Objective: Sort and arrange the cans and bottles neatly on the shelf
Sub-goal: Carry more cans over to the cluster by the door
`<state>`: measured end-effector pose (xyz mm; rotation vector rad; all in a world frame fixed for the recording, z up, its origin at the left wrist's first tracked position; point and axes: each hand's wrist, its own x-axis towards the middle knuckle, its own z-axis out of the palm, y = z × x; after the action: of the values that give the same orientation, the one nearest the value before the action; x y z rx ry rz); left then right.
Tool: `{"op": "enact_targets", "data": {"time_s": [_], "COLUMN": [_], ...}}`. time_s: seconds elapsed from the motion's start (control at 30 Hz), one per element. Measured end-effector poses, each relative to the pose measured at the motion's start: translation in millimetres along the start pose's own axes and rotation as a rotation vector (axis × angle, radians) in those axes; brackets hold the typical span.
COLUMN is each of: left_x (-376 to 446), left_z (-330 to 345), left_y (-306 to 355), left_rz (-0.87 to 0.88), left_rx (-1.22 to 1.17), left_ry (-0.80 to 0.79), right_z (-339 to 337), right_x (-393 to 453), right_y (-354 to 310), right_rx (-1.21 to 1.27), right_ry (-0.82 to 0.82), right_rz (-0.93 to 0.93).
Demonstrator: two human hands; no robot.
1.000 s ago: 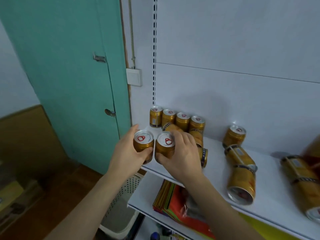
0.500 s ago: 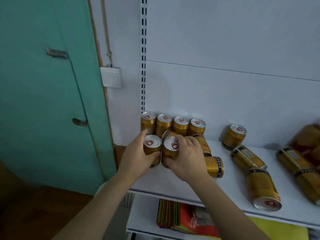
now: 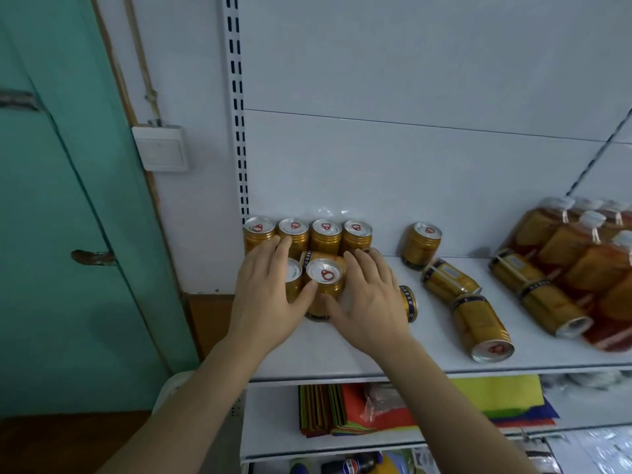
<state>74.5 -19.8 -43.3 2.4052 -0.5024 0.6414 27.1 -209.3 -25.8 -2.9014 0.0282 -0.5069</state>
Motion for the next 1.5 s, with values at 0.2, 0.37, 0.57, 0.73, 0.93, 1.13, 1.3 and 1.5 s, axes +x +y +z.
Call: {"op": "enact_targets", "data": {"time_s": [0.2,0.37,0.57,0.73,0.93,1.13,1.3,1.5], "left_x": [-2.8,-12.2,-31.7,-55.8,-78.4,-70.1,-44.6,1.9], "left_z": [10.7,32.6,75.0,118.0,168.9,224.2,274.5,327.0], "left_y": [54.7,120.4,217.1,309.8,397.7,463.5,505.0,543.2], "left_rz": [0.197,0.283,0.33,0.358,0.413,0.488,0.513,0.449], "left_rx": [-0.016,-0.054,-0.092,-0.151,-0.211,-0.264,-0.29,-0.226], "left_ry": [0.065,-0.008,-0.071,-0.117,-0.237,-0.315,-0.331,-0.379], "right_z": [-26.5,-53.3,-92.1,-127.5,-152.6,-165.5,-172.9,-190.6], "right_x": [-31.1,-67.3,-124.5,-177.1,-234.1,-249.5,-240.0,-205.2], "right_y": [25.8,76.4,168.1,254.5,340.4,414.0,473.4,539.6], "right_rx": [-0.017,-0.046,-0.108,-0.14,-0.152,-0.172,-0.222,-0.282], "right_ry": [0.116,0.141,0.151,0.164,0.134,0.123,0.114,0.129], "right_rz": [0.019,0.102,0.171,0.25,0.381,0.479,0.529,0.551]}}
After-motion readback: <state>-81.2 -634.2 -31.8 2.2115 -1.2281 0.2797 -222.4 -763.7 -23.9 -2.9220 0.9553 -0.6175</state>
